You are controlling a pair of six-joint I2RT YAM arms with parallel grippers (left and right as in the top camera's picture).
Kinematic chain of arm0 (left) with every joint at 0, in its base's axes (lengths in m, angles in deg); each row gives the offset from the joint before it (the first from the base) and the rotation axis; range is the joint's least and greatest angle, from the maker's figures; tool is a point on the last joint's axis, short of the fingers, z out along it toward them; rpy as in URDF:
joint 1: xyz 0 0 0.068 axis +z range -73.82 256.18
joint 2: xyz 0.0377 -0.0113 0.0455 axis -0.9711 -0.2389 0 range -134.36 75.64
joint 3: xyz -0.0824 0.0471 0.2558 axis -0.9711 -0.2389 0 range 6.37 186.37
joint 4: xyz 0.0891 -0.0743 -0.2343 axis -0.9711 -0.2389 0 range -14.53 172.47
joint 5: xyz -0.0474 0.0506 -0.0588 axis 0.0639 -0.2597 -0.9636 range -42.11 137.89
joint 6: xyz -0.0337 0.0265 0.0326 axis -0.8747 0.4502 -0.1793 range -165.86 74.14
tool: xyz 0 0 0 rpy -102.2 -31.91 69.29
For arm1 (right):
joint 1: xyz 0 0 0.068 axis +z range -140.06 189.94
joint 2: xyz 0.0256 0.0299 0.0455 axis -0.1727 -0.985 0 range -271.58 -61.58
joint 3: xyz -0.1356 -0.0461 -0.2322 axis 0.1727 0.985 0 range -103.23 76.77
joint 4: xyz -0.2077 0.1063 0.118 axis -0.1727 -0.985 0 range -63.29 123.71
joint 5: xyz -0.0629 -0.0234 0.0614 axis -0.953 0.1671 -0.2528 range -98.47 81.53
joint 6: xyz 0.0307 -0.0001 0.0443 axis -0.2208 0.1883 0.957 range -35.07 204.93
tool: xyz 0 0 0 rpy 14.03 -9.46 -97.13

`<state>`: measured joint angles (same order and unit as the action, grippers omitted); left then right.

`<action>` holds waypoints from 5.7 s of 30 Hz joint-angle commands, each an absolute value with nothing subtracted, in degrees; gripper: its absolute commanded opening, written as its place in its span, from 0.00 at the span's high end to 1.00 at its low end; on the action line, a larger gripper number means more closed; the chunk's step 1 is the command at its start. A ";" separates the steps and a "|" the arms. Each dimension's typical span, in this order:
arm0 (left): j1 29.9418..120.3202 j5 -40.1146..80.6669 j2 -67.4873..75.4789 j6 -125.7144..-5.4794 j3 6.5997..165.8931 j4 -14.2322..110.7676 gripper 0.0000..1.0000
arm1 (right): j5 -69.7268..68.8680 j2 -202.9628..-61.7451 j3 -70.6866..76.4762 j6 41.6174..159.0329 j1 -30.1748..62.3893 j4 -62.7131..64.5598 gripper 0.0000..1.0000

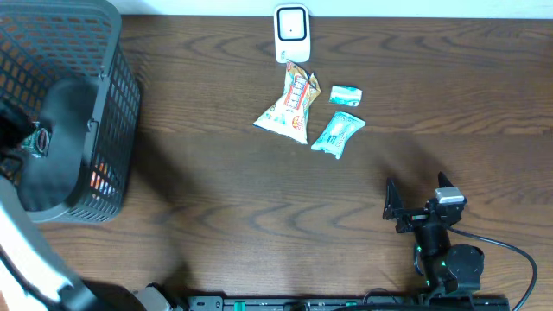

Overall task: Scan the item barcode
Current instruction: 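Grasp the small orange-white pack in the basket with the left gripper, then carry the orange pack to the scanner and release it on the table, then return the left gripper into the basket toward the dark green tin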

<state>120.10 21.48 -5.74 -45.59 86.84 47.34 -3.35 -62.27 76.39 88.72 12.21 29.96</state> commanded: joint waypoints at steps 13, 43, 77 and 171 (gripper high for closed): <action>120.08 24.98 -20.80 -42.11 85.18 34.86 0.17 | -3.61 -61.96 76.45 88.04 12.07 29.70 0.01; 114.92 27.64 -39.97 -35.66 83.84 31.54 0.92 | -3.63 -61.96 76.45 88.04 12.07 29.70 0.01; 93.37 14.24 5.41 -68.41 99.16 51.64 0.93 | -3.63 -61.96 76.45 88.04 12.07 29.70 0.01; 53.74 61.04 -3.45 -57.91 98.05 33.00 0.29 | -3.63 -61.96 76.45 88.04 12.07 29.70 0.01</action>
<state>49.59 59.88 -7.51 -59.49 97.87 33.37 -3.35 -62.27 76.39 88.72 12.21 29.96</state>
